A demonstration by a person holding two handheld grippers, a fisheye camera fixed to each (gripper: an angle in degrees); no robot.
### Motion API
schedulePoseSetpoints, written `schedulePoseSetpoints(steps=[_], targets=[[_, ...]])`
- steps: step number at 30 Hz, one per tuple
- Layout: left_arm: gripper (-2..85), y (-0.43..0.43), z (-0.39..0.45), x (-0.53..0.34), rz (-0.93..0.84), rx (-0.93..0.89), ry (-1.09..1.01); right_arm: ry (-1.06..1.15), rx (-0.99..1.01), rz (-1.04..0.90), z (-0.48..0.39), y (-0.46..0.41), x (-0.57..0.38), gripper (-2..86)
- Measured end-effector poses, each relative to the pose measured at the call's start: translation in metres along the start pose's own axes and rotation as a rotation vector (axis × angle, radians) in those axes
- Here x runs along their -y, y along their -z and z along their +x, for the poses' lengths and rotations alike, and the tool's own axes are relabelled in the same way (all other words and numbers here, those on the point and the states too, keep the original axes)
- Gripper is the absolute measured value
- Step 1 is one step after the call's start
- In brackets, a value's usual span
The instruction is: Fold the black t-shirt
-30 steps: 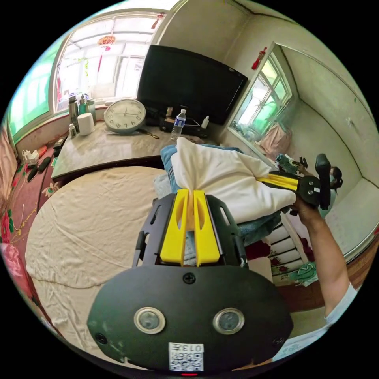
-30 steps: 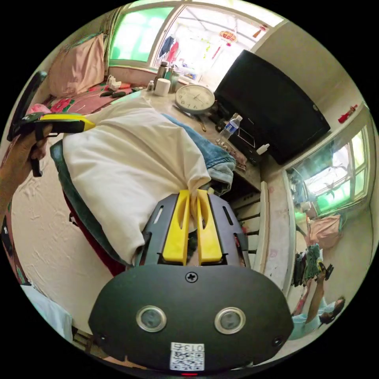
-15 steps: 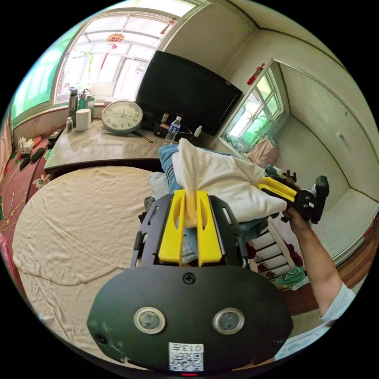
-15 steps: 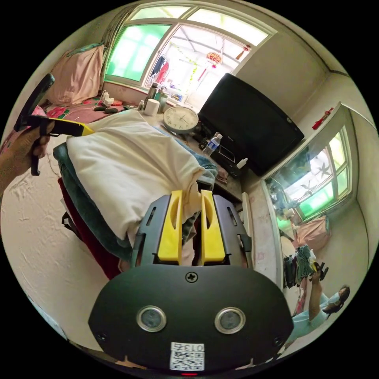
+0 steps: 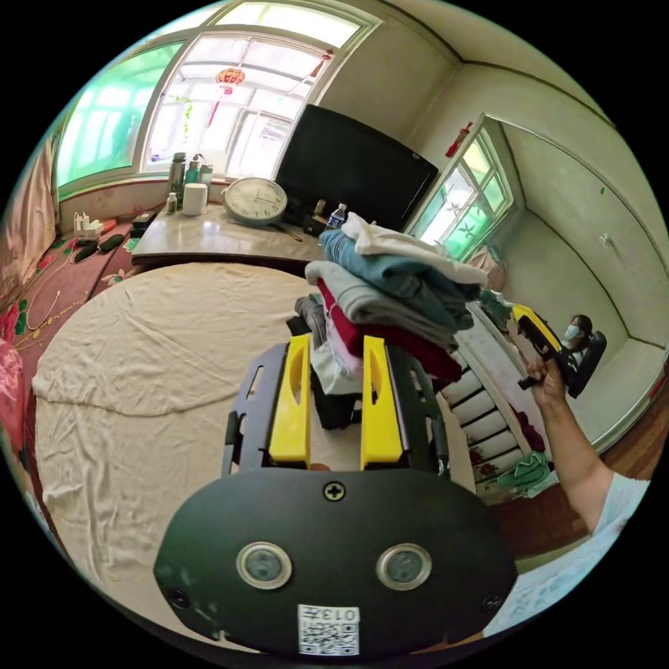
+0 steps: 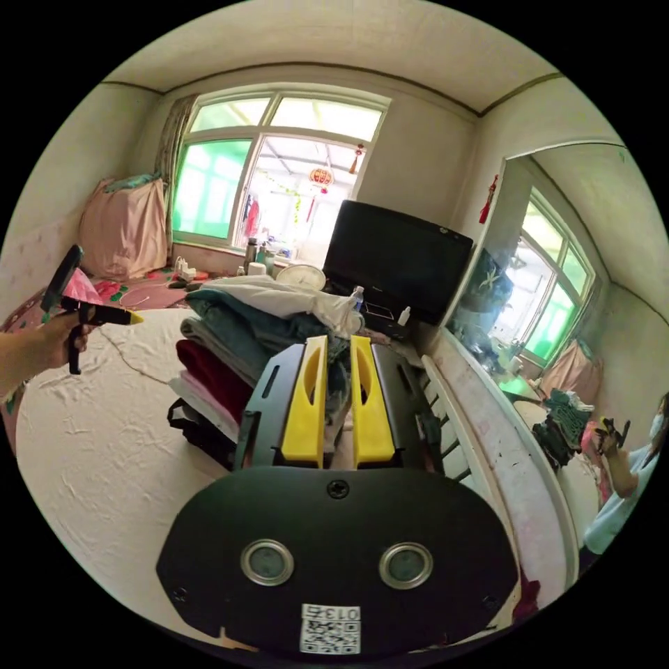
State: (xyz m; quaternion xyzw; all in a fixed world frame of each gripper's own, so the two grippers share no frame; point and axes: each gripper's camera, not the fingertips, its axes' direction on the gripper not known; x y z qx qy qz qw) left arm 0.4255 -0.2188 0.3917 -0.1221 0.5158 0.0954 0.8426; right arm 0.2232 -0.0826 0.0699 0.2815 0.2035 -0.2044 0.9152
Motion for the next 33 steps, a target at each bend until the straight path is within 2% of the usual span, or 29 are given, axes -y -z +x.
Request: schedulePoseSetpoints(steps=[3, 7, 9, 14, 15, 19, 21, 24, 26, 29, 33], targets=[[1.8, 0.057, -0.017, -0.09, -0.005, -0.053, 0.014, 0.067, 0.077, 0.045, -0.055, 0.017, -0.036, 2.0], [0.1, 0.145, -0.046, -0.218, 0.027, -0.011, 0.143, 0.16, 0.203, -0.006, -0.135, 0.026, -0.071, 0.4], [-0.1, 0.183, -0.055, -0.27, 0.021, 0.034, 0.153, 0.185, 0.343, -0.036, -0.19, 0.029, -0.088, 0.1], [-0.3, 0.293, -0.077, -0.408, -0.208, 0.451, 0.051, 0.277, 0.564, -0.118, -0.31, 0.027, -0.11, -0.1], [-0.3, 0.307, -0.082, -0.423, -0.224, 0.48, 0.059, 0.307, 0.615, -0.138, -0.341, 0.027, -0.113, -0.1], [0.0, 0.417, -0.123, -0.541, -0.194, 0.519, 0.283, 0.405, 0.8, -0.185, -0.437, 0.026, -0.116, 0.1], [0.3, 0.469, -0.138, -0.598, -0.139, 0.58, 0.427, 0.492, 0.967, -0.233, -0.505, 0.023, -0.115, 0.4], [2.4, 0.563, -0.153, -0.698, -0.023, 0.768, 0.685, 0.619, 1.153, -0.27, -0.592, 0.023, -0.117, 1.4], [10.0, 0.638, -0.16, -0.785, 0.106, 0.902, 0.908, 0.714, 1.275, -0.306, -0.647, 0.026, -0.119, 3.3], [15.2, 0.711, -0.173, -0.882, 0.194, 0.924, 1.125, 0.879, 1.404, -0.334, -0.734, 0.037, -0.125, 7.1], [16.7, 0.772, -0.187, -0.959, 0.317, 0.914, 1.232, 0.986, 1.553, -0.449, -0.841, 0.042, -0.131, 9.3]])
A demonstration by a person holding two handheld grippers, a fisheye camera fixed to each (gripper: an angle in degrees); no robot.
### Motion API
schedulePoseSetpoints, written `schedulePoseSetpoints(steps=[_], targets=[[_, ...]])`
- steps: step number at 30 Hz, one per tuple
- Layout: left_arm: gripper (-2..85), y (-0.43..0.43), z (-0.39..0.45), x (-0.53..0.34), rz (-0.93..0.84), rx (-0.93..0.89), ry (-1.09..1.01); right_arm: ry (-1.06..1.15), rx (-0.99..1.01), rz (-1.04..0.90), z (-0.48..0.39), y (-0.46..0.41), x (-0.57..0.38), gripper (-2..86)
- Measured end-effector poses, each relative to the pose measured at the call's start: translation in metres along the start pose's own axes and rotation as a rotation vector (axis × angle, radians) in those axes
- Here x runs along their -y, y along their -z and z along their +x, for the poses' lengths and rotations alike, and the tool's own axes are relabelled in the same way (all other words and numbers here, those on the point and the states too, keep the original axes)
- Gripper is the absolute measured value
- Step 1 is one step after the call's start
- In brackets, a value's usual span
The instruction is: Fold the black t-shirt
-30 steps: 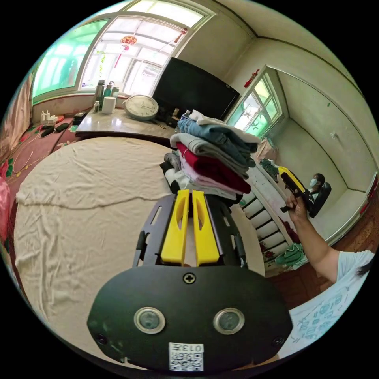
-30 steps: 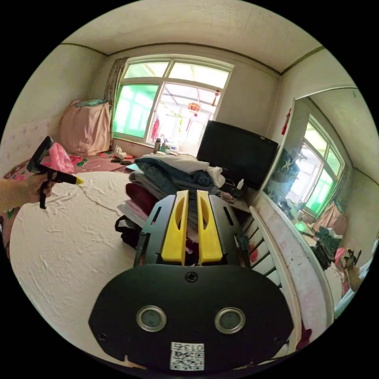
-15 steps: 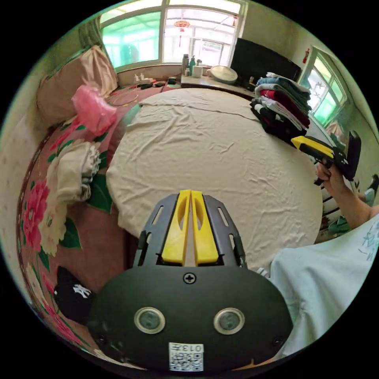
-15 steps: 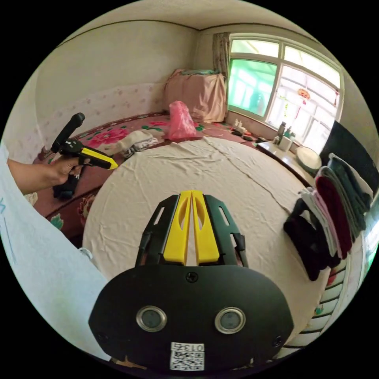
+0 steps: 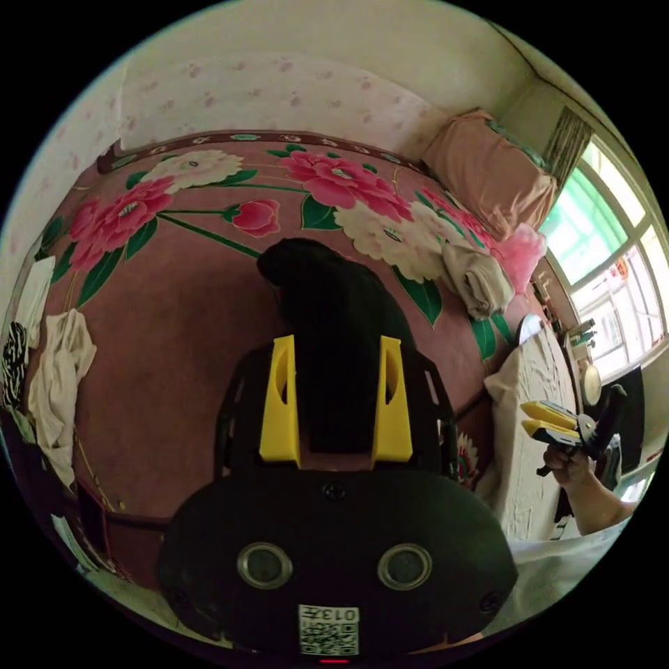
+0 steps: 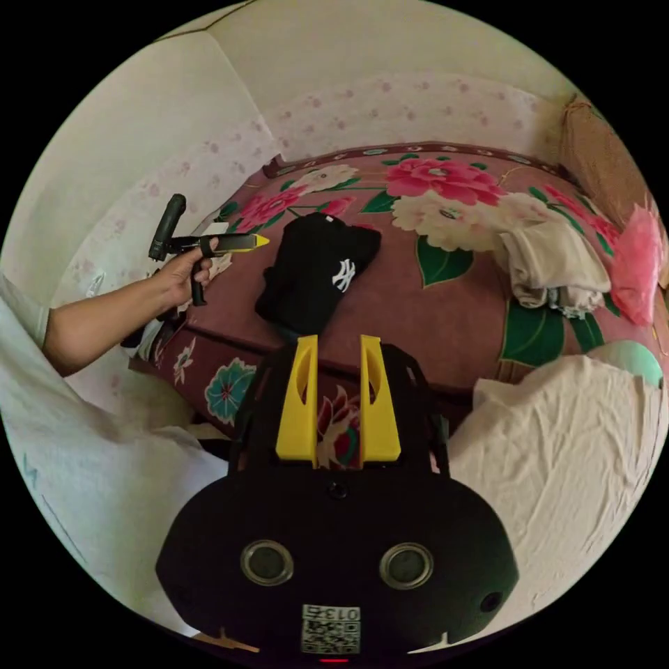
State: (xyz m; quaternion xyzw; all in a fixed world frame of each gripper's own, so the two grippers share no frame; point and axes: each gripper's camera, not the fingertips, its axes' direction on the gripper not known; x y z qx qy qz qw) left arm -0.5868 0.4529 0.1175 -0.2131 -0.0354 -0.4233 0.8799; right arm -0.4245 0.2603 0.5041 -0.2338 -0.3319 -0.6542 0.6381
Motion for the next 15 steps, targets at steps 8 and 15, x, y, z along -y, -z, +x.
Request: schedulePoseSetpoints(steps=[8, 15], targets=[[13.5, -0.049, -0.101, 0.055, -0.167, -0.262, 0.11, -0.102, 0.193, -0.181, 0.041, -0.112, 0.092, 10.7], [7.1, -0.02, -0.126, 0.065, -0.168, -0.228, 0.057, -0.169, 0.242, -0.293, 0.058, -0.158, 0.115, 5.2]])
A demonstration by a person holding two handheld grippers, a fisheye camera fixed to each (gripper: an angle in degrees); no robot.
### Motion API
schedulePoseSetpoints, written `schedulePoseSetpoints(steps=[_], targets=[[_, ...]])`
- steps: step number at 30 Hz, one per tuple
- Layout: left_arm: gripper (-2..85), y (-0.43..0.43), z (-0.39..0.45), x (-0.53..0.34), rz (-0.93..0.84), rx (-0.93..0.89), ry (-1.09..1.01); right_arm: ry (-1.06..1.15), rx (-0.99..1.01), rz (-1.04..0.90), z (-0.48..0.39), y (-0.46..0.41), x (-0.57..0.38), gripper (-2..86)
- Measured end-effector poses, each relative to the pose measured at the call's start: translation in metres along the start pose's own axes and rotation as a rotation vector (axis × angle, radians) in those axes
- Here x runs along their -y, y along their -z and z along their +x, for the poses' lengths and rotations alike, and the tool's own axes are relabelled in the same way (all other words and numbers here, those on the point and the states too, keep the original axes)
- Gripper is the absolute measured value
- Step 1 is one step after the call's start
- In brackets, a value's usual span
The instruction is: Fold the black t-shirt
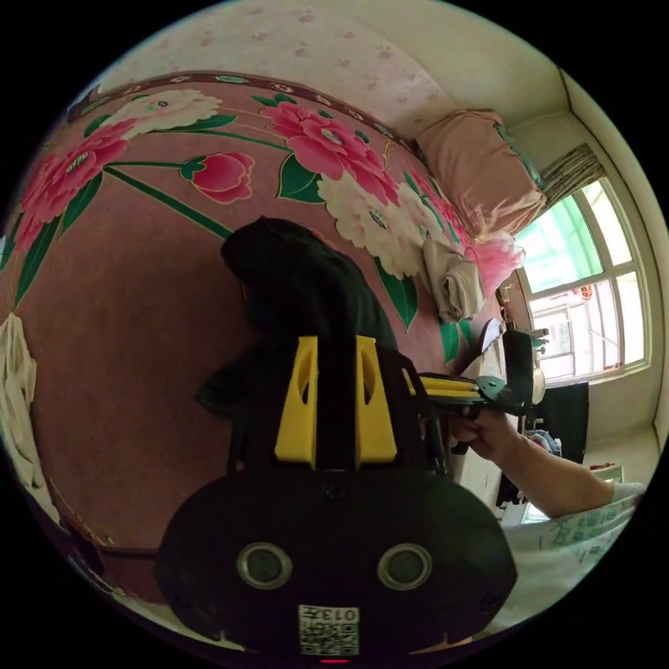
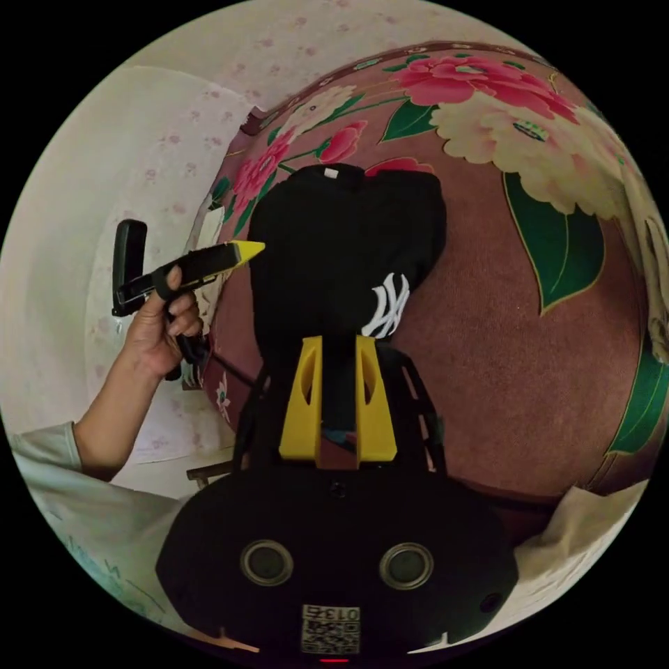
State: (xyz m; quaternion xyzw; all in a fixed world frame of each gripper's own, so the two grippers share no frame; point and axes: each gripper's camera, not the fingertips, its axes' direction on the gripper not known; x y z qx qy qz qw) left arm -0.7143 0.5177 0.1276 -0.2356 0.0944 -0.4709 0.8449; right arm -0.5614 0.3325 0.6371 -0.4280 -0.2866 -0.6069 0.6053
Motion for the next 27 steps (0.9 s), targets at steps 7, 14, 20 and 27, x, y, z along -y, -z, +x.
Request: schedulePoseSetpoints(steps=[7, 14, 20, 27], targets=[[0.7, 0.096, 0.019, -0.004, 0.238, -0.086, -0.172, 0.152, -0.078, 0.207, -0.026, 0.057, -0.029, 1.4], [0.3, 0.156, 0.107, 0.011, 0.39, -0.319, -0.479, 0.169, -0.112, 0.484, -0.051, 0.157, -0.093, 0.8], [0.3, 0.156, 0.254, -0.008, 0.429, -0.583, -0.841, 0.146, -0.418, 0.687, -0.077, 0.242, -0.215, 0.0], [0.2, 0.096, 0.432, -0.085, 0.242, -0.65, -1.119, -0.149, -0.647, 1.02, -0.113, 0.314, -0.426, 0.8]])
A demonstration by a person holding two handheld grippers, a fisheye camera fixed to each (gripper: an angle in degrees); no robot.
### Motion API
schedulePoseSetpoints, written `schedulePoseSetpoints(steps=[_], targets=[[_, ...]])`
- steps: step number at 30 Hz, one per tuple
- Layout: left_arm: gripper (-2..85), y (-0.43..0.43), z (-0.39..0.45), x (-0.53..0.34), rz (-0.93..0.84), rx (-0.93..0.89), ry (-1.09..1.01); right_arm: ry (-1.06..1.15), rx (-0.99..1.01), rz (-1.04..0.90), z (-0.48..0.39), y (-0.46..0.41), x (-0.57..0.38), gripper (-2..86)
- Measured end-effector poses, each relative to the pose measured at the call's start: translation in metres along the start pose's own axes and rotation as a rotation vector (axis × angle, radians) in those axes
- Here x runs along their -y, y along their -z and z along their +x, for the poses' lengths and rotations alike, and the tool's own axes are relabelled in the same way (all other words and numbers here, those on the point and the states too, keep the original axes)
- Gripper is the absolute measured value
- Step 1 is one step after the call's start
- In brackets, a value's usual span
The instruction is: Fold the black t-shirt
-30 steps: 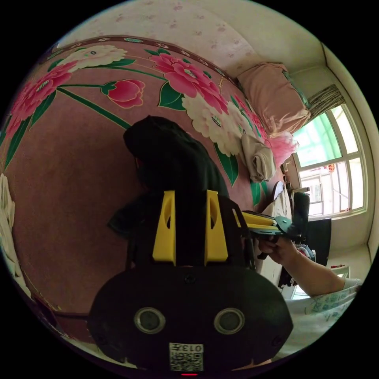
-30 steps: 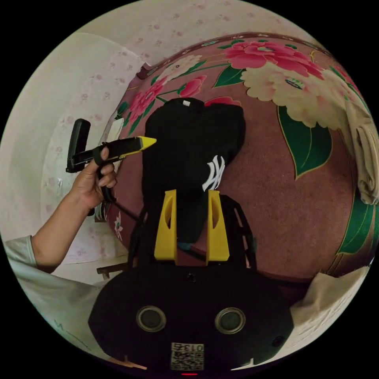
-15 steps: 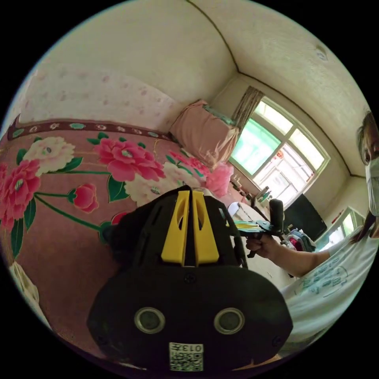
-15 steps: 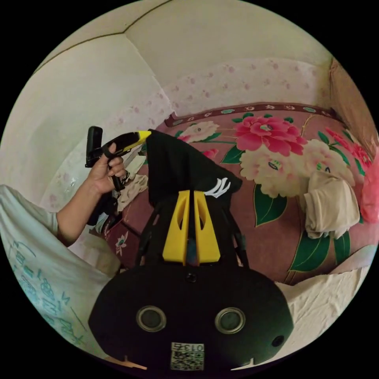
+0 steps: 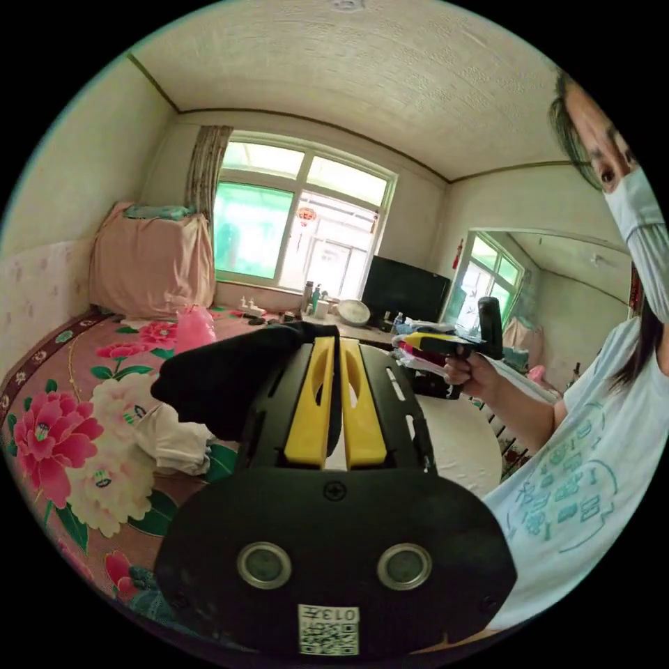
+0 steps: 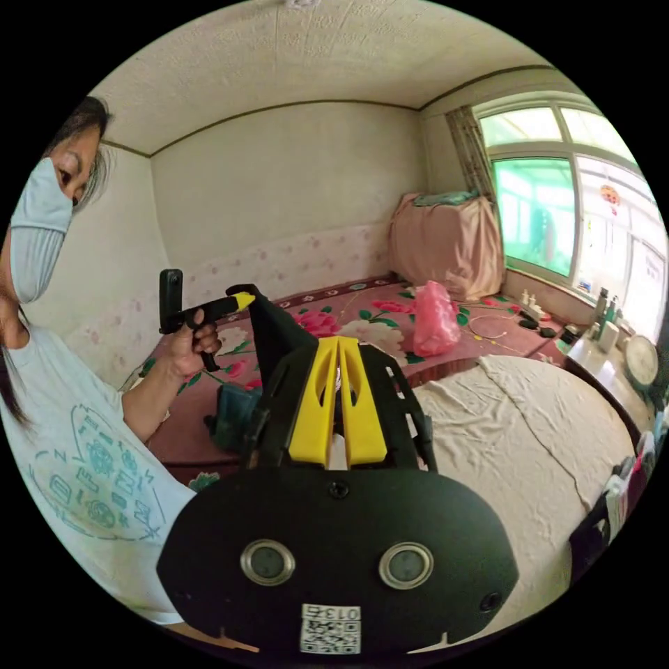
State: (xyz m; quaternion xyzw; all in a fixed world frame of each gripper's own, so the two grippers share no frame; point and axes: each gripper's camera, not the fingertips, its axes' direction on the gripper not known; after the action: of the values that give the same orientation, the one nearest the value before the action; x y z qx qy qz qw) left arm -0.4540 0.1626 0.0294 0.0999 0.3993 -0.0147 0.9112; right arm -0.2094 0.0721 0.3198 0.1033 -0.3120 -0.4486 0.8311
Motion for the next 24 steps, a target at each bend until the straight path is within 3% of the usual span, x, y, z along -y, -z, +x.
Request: schedulePoseSetpoints(steps=[4, 8, 11, 14, 19, 24], targets=[[0.4, -0.124, 0.065, 0.011, -0.112, -0.217, -0.029, -0.096, -0.183, -0.071, 0.02, 0.045, -0.055, 4.5], [0.9, -0.264, 0.153, -0.029, -0.43, -0.2, -0.202, -0.312, -0.304, -0.156, 0.051, 0.067, -0.117, 9.5], [2.0, -0.335, 0.188, -0.074, -0.673, -0.327, -0.263, -0.478, -0.291, -0.243, 0.078, 0.072, -0.152, 12.1], [4.8, -0.358, 0.202, -0.09, -0.788, -0.46, -0.247, -0.523, -0.276, -0.333, 0.087, 0.067, -0.172, 13.1], [7.5, -0.351, 0.15, -0.071, -0.716, -0.15, -0.181, -0.559, -0.249, -0.424, 0.099, 0.045, -0.179, 16.4], [13.3, -0.375, 0.088, -0.04, -0.672, -0.029, -0.074, -0.599, -0.227, -0.361, 0.12, 0.042, -0.148, 18.5]])
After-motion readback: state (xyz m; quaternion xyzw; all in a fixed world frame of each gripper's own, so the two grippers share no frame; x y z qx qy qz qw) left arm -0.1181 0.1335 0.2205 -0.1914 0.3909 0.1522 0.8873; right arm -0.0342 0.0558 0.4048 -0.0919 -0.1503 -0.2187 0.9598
